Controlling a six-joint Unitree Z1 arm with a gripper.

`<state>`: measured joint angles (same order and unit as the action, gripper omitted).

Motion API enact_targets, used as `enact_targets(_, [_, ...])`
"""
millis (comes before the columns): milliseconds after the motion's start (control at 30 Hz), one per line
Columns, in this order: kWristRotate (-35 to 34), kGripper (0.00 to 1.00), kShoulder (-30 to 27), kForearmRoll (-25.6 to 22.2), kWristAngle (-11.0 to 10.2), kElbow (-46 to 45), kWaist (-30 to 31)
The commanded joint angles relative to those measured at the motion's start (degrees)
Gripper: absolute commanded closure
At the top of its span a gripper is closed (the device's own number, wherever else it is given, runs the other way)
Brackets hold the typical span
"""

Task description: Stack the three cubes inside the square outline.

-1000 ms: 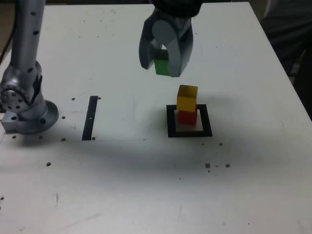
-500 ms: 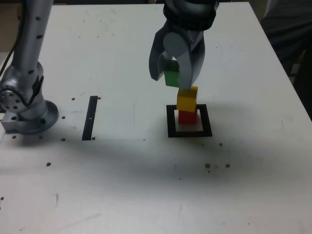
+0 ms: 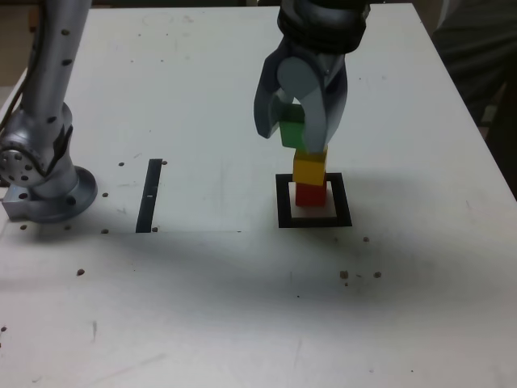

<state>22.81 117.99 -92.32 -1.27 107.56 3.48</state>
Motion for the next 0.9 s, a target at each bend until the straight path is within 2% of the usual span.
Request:
enact_targets(0, [-0.1, 0.67, 0.5, -0.5, 0.1, 0.5, 0.1])
enact_targets(300, [-0.1, 0.65, 1.5, 0.0, 0.3, 1.3, 0.1])
enact_targets(367, [-0.1, 0.53, 1.6, 0.2, 0.4, 1.4, 0.1])
enact_targets(500, [0.0, 0.15, 1.7, 0.8, 0.6, 1.6, 0.1])
enact_targets(567, [0.1, 0.03, 1.7, 1.0, 0.7, 1.6, 0.1])
enact_targets(867, [0.2, 0.0, 1.6, 1.1, 0.6, 0.9, 0.1])
